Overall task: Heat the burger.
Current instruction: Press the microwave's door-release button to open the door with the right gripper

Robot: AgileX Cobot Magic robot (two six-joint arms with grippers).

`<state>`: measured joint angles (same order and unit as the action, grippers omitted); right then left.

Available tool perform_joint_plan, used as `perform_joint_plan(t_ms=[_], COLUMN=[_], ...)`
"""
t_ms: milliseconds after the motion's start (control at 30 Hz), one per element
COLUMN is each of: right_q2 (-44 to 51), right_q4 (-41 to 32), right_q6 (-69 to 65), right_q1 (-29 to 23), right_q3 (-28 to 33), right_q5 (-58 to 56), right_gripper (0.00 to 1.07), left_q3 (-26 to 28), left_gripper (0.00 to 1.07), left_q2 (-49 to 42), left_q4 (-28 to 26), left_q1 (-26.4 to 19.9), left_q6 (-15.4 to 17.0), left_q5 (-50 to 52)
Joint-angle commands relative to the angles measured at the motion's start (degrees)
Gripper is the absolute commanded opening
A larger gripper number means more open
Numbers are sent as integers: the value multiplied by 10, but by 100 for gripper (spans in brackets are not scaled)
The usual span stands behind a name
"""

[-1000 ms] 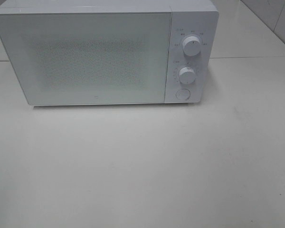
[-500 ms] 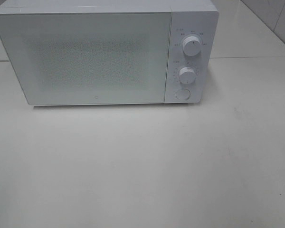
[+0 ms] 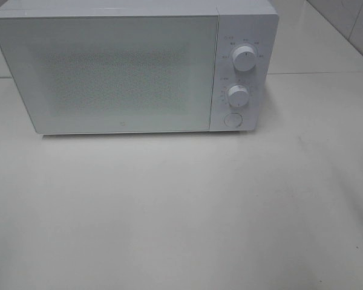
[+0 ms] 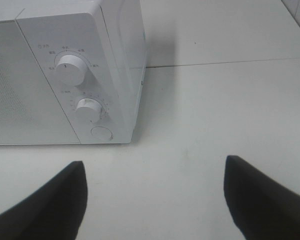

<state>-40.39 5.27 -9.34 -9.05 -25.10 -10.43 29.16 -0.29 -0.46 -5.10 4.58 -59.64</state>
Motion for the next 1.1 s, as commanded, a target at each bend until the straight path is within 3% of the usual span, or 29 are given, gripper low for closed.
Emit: perform_joint_plan(t_ms=[33,633,900,967,1067,1100], right_q2=[-63,-290,-362,-406,-418,-442], right_q4=[10,8,-96,-189,-210,-266], right_q6=[-1,10,116,192,208,248], right_q1=[3,2,-78,-131,-142,-171], right_q3=[-1,20,41,41,41,41], right_q5=[78,329,438,492,509,544], right_gripper=[72,72,72,72,72,72], left_q3=[-2,-2,-2,-2,-2,-2], left_gripper=[82,82,82,82,82,82], left_q2=[-10,-10,-10,-10,-10,-10], left_q4=[-2,-2,-2,-2,-2,-2], left_q1=[-2,-2,-2,-2,-2,-2], left_q6=[3,3,3,3,3,3], left_q5=[3,3,3,3,3,3])
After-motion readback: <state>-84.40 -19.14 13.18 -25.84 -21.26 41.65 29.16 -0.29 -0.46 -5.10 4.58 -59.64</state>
